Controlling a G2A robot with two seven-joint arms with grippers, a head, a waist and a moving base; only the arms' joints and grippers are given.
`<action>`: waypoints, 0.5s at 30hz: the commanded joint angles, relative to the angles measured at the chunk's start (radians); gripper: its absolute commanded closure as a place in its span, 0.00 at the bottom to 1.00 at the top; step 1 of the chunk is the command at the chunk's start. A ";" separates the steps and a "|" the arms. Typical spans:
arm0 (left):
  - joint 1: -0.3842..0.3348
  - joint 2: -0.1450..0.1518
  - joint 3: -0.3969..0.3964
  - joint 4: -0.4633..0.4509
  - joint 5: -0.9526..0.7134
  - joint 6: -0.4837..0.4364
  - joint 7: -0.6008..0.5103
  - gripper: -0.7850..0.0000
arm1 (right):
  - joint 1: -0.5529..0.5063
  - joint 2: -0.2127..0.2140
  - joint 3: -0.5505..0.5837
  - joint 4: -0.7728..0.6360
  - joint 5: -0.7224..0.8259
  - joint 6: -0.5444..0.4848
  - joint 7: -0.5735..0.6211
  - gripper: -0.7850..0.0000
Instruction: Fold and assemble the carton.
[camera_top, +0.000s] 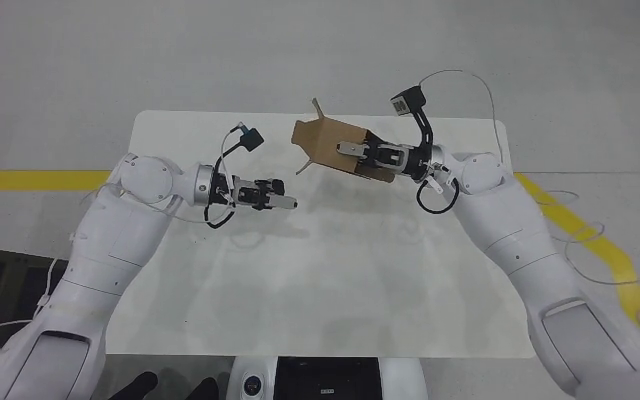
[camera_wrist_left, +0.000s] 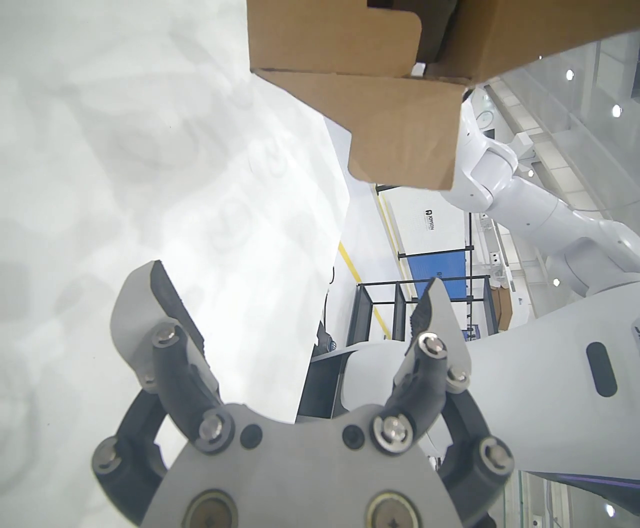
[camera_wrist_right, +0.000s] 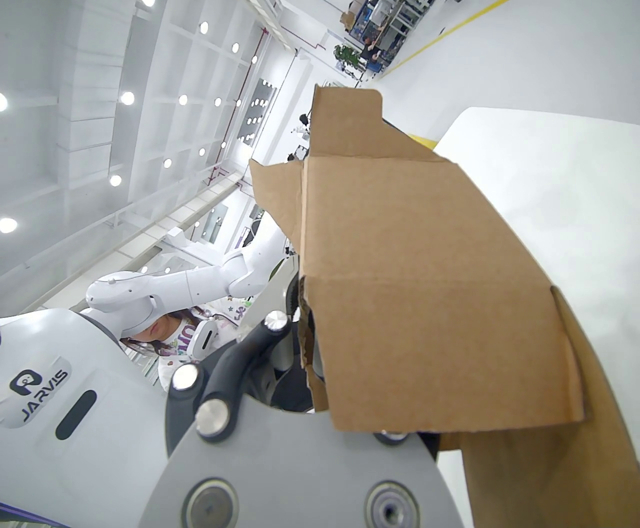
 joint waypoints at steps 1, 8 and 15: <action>-0.006 -0.002 0.005 0.004 0.012 0.003 0.014 0.00 | -0.001 -0.004 -0.005 -0.006 -0.002 0.006 0.005 1.00; -0.031 -0.007 0.005 0.042 0.020 0.015 0.061 0.00 | -0.002 -0.020 -0.015 -0.005 0.004 0.019 0.028 1.00; -0.043 -0.005 -0.007 0.069 0.012 0.010 0.058 0.00 | 0.008 -0.031 -0.020 -0.004 0.017 0.046 0.084 1.00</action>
